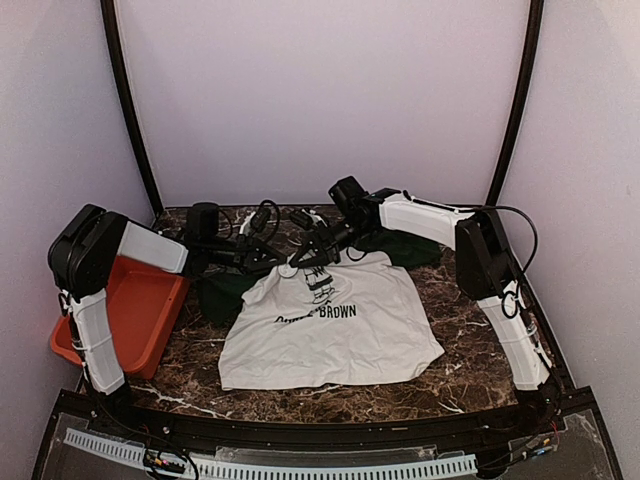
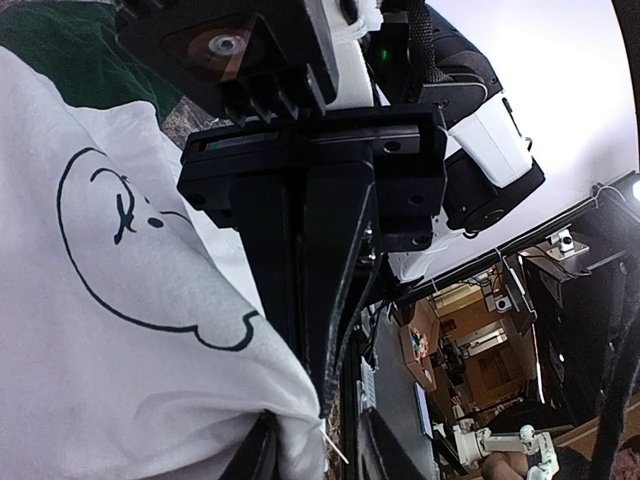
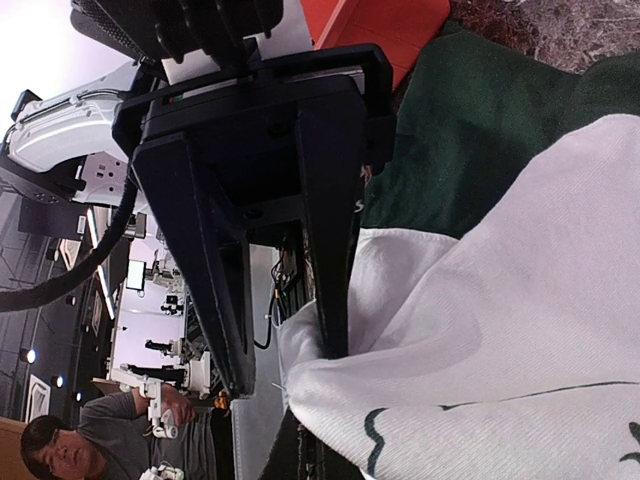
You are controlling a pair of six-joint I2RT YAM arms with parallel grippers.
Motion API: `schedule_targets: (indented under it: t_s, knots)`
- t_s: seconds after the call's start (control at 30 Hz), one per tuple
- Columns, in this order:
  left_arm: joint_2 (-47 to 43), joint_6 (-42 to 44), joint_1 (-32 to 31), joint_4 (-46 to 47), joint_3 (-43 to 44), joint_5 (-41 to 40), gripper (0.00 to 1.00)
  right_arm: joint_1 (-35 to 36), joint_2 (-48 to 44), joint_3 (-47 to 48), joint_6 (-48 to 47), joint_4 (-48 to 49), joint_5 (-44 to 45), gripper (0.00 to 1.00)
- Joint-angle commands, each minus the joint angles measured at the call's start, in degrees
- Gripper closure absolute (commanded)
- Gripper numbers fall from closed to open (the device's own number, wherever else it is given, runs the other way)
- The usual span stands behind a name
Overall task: Pin the brooch onto the clothing
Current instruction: Pin the brooch to the flattened clothing.
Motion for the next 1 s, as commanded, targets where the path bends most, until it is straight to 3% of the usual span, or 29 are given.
schedule_targets:
  t_s: [0.0,0.27,0.97]
  knots:
    - [0.6,-4.9,-0.8,8.3,-1.2,2.2,0.73,0.0,-2.6,0.1,0.1,1.4,-0.7,1.0]
    - [-0.8,5.8,-1.3,-6.7,0.8,1.2,0.79,-0.1,-2.6,0.1,0.1,1.4,-0.8,1.0]
    - [-0.1,3.8,-2.5,-3.3,0.3,0.2,0.9,0.0,-2.7,0.5,1.5,2.9,-2.9,1.0]
